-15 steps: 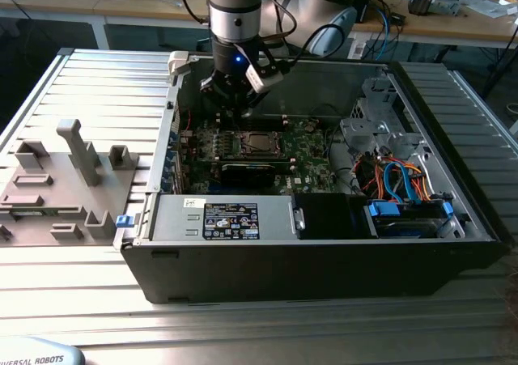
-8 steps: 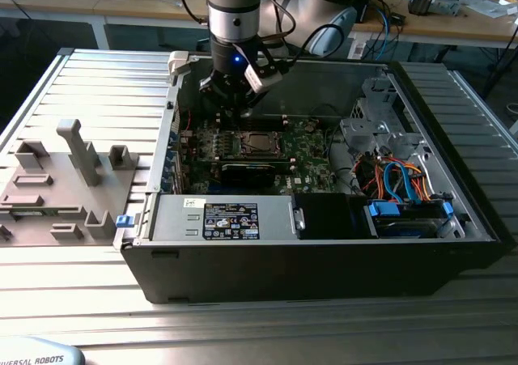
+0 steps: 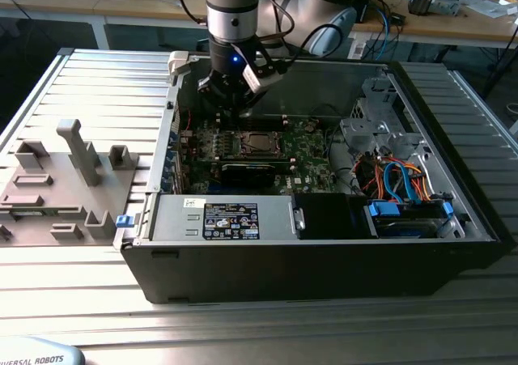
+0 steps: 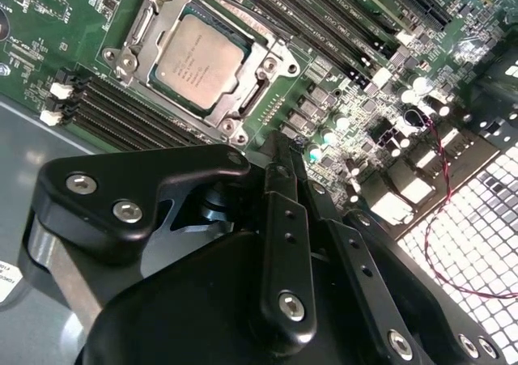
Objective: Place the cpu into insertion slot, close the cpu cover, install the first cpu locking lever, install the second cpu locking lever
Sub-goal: 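Install the first cpu locking lever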
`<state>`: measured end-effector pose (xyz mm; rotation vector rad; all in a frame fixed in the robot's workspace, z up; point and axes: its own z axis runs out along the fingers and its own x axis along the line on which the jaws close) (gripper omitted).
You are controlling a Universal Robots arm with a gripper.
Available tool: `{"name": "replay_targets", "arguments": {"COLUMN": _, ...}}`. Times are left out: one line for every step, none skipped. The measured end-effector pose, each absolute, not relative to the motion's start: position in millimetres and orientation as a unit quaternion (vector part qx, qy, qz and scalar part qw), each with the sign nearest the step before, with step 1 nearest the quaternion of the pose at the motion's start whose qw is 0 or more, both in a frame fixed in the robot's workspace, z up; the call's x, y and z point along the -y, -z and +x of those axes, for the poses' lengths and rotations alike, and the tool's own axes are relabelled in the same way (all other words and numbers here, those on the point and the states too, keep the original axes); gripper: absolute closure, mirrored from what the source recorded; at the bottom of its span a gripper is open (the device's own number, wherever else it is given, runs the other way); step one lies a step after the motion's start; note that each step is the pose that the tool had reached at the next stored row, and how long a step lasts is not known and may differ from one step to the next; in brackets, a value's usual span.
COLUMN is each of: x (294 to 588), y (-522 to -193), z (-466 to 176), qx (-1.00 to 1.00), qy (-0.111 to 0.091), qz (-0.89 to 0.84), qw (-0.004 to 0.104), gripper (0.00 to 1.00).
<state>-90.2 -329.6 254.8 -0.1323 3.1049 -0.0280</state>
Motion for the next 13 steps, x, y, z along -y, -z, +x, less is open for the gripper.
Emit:
{"name": "replay_targets", "arguments": {"x": 329.6, "y": -254.7, "z": -91.1, "qx": -0.999, "qy": 0.009, "qz": -0.043, "qw": 0.017, "gripper": 0.89}}
{"name": "replay_targets", "arguments": {"x": 329.6, "y": -254.7, "z": -91.4, "qx": -0.999, "qy": 0.009, "qz": -0.043, "qw": 0.017, "gripper": 0.89}}
{"name": "replay_targets", "arguments": {"x": 329.6, "y": -254.7, "z": -91.8, "qx": -0.999, "qy": 0.009, "qz": -0.043, "qw": 0.017, "gripper": 0.89}}
{"name": "replay_targets", "arguments": {"x": 329.6, "y": -254.6, "z": -92.5, "qx": -0.999, "qy": 0.009, "qz": -0.043, "qw": 0.017, "gripper": 0.89}}
{"name": "replay_targets", "arguments": {"x": 329.6, "y": -254.6, "z": -93.0, "qx": -0.999, "qy": 0.009, "qz": -0.043, "qw": 0.017, "gripper": 0.89}}
{"name": "replay_targets", "arguments": {"x": 329.7, "y": -254.7, "z": -93.7, "qx": -0.999, "qy": 0.009, "qz": -0.043, "qw": 0.017, "gripper": 0.89}}
{"name": "replay_targets", "arguments": {"x": 329.6, "y": -254.6, "z": -94.2, "qx": -0.999, "qy": 0.009, "qz": -0.043, "qw": 0.017, "gripper": 0.89}}
{"name": "replay_targets", "arguments": {"x": 329.6, "y": -254.6, "z": -94.8, "qx": -0.999, "qy": 0.009, "qz": -0.043, "qw": 0.017, "gripper": 0.89}}
{"name": "replay_targets", "arguments": {"x": 329.6, "y": -254.6, "z": -95.5, "qx": -0.999, "qy": 0.009, "qz": -0.043, "qw": 0.017, "gripper": 0.89}}
{"name": "replay_targets", "arguments": {"x": 329.6, "y": -254.6, "z": -96.0, "qx": -0.999, "qy": 0.009, "qz": -0.043, "qw": 0.017, "gripper": 0.89}}
{"name": "replay_targets", "arguments": {"x": 329.6, "y": -254.6, "z": -96.5, "qx": -0.999, "qy": 0.009, "qz": -0.043, "qw": 0.017, "gripper": 0.89}}
{"name": "replay_targets", "arguments": {"x": 329.6, "y": -254.6, "z": -96.6, "qx": -0.999, "qy": 0.009, "qz": -0.043, "qw": 0.017, "gripper": 0.89}}
{"name": "replay_targets", "arguments": {"x": 329.6, "y": -254.6, "z": -96.7, "qx": -0.999, "qy": 0.009, "qz": -0.043, "qw": 0.017, "gripper": 0.89}}
